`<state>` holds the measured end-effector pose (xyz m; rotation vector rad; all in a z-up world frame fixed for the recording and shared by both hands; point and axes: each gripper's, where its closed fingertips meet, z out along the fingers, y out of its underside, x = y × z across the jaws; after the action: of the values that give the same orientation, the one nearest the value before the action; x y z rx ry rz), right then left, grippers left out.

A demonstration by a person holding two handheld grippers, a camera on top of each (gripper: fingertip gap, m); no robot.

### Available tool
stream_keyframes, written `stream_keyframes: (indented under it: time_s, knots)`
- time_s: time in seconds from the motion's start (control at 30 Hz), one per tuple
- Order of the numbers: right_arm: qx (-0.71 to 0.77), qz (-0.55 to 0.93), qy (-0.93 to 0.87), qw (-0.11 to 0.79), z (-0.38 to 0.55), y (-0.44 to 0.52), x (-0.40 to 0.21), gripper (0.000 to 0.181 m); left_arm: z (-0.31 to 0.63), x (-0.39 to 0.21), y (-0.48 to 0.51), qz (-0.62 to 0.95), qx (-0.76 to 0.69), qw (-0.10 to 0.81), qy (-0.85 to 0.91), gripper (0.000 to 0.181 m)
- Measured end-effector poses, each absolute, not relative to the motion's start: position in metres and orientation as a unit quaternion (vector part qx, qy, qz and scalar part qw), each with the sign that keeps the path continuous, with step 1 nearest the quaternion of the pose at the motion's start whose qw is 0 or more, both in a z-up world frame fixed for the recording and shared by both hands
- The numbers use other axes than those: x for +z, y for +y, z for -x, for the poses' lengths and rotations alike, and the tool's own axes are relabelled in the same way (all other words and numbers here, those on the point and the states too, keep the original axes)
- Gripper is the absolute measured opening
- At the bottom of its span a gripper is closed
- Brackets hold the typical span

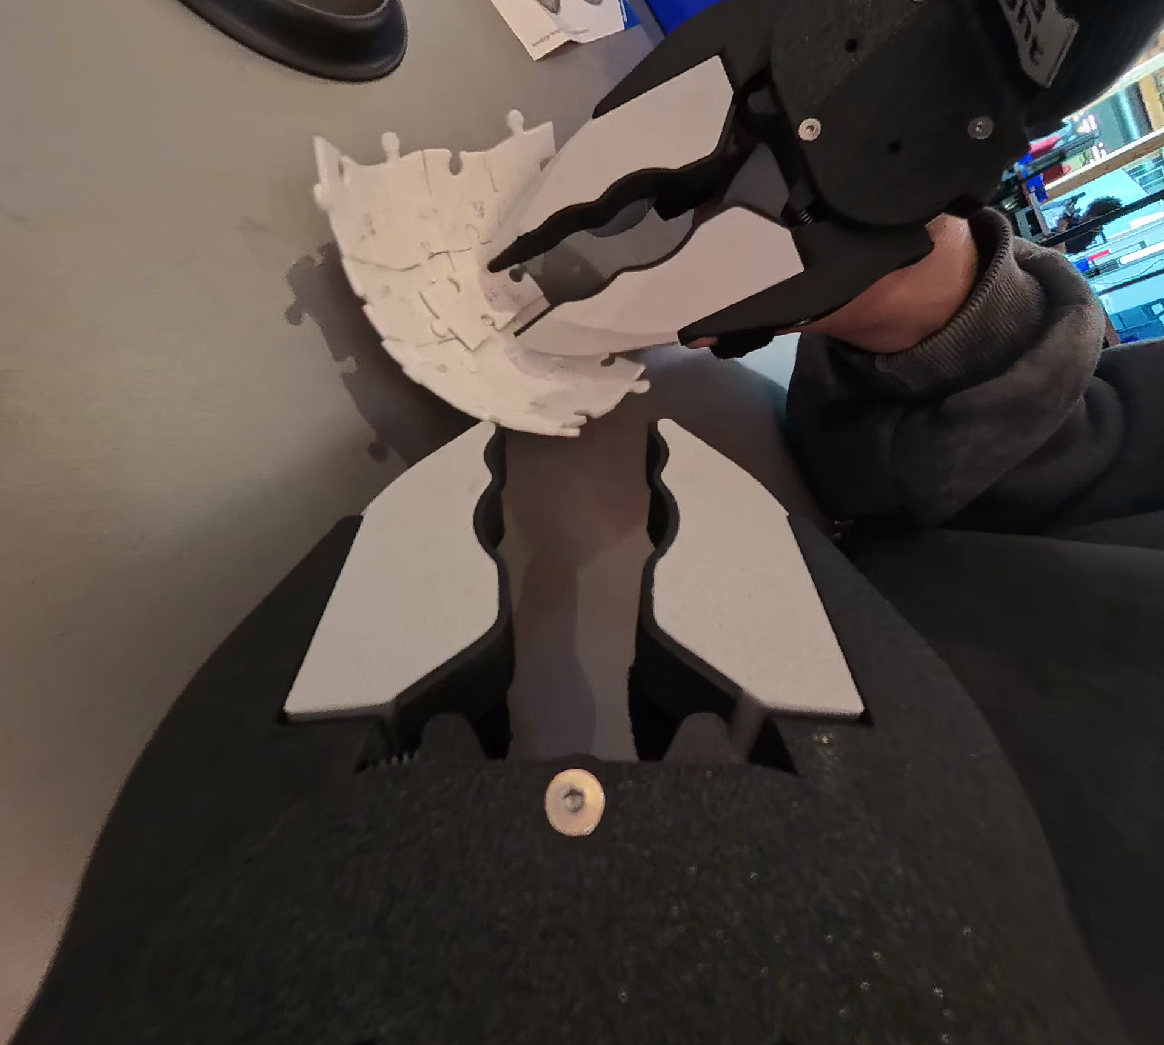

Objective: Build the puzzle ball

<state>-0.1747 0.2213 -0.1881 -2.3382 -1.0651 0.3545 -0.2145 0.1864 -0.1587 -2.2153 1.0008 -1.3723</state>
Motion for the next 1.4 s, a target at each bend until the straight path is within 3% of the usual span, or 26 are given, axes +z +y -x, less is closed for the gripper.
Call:
stream_keyframes:
  time_s: [0.83, 1.2, 1.4]
  knots:
    - [0.071, 0.856, -0.452, 0.240, 0.177, 0.239, -0.190, 0.028, 0.222, -0.164, 0.192, 0.786, -0.482, 0.164, 0.351, 0.042]
    - [0.068, 0.861, -0.442, 0.242, 0.166, 0.237, -0.191, 0.001, 0.224, -0.165, 0.202, 0.791, -0.485, 0.165, 0.336, 0.043]
    - [0.083, 0.842, -0.464, 0.262, 0.171, 0.234, -0.185, 0.018, 0.225, -0.160, 0.212, 0.786, -0.505, 0.159, 0.319, 0.043]
